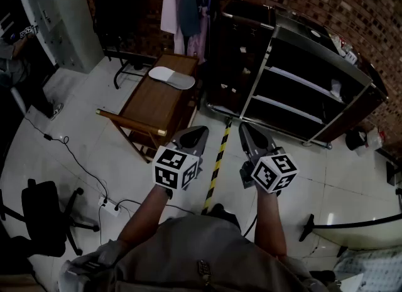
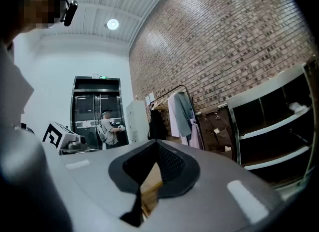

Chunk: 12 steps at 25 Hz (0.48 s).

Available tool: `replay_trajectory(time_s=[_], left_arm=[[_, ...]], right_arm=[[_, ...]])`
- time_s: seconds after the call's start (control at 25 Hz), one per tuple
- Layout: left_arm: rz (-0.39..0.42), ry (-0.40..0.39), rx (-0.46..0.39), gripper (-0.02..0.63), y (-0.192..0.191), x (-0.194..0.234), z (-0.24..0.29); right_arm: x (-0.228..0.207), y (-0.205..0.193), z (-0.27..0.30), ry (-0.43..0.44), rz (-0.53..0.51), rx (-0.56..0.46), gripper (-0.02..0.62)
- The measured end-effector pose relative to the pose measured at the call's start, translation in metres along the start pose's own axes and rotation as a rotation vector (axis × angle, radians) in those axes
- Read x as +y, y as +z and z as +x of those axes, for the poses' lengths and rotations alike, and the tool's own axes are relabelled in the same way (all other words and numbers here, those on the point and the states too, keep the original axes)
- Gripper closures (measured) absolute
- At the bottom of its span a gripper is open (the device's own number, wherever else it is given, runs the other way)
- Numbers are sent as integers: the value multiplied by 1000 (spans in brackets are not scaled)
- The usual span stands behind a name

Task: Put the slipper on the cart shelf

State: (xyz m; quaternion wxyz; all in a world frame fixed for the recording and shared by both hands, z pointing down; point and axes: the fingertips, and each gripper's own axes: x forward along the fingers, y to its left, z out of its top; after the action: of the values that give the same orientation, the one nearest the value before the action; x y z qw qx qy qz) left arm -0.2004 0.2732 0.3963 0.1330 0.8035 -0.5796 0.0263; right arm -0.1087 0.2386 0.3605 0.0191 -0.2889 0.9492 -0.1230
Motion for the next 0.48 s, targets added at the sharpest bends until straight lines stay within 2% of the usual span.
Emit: replay_trajectory(time_s=[0.32,0.48], left_arm=[[-11,110,-1,598,20,-5,68],[-21,148,24,598,16,-3,86]], right_arm=[[-76,20,8,69,0,31,595],[-100,17,12,84,25,43,595]])
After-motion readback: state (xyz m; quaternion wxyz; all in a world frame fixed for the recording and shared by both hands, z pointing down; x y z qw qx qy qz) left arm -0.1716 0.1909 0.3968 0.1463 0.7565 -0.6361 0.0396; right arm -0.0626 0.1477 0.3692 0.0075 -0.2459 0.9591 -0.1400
